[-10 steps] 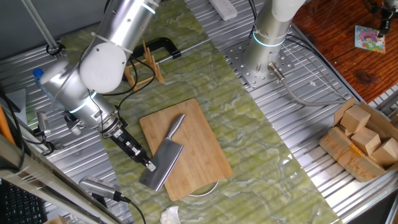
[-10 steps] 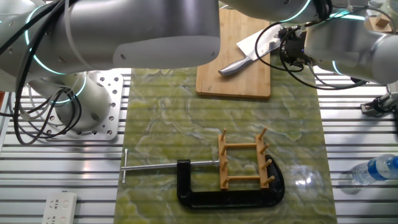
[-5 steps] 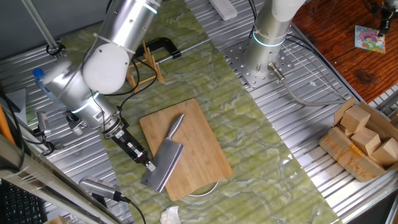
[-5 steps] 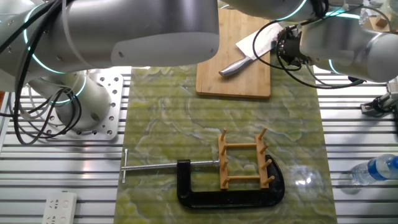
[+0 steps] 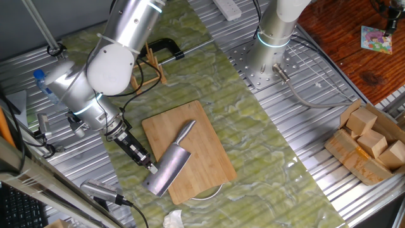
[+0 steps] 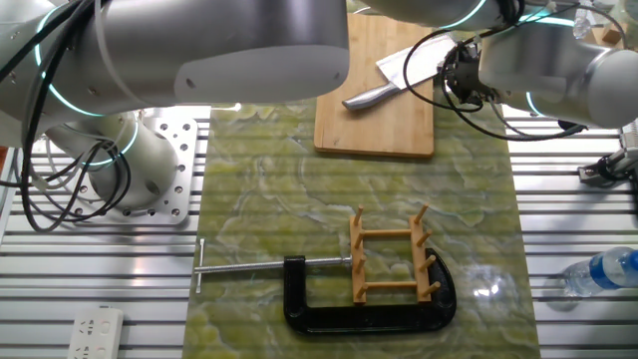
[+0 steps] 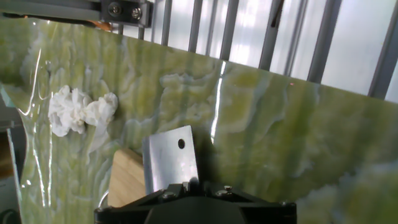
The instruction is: Put the knife on the knife rack
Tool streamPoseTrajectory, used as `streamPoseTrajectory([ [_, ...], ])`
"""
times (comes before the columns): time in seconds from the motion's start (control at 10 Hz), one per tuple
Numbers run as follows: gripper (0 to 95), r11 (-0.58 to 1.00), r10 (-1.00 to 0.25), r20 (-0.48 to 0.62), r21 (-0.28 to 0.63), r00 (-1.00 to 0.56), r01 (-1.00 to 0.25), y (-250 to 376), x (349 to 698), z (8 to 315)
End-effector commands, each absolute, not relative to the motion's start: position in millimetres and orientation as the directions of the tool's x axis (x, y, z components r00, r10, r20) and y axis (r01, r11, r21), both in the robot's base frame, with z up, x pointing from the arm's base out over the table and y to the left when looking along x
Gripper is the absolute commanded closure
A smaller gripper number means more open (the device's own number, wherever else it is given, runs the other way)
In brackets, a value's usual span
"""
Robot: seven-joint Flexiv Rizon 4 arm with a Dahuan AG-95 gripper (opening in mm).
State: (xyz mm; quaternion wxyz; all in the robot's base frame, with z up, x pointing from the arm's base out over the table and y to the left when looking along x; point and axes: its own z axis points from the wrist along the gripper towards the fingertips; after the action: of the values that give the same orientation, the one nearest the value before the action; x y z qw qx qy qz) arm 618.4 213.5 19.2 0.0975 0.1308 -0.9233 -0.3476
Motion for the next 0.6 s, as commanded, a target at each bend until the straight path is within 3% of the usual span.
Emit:
streamPoseTrajectory([
  [0.1,95.0,0.737,-0.312,0.093,0.652,-0.945,-0.179,210.8,618.2,20.2],
  [0.6,95.0,0.751,-0.335,0.09,0.626,-0.938,-0.208,192.0,617.1,26.9],
])
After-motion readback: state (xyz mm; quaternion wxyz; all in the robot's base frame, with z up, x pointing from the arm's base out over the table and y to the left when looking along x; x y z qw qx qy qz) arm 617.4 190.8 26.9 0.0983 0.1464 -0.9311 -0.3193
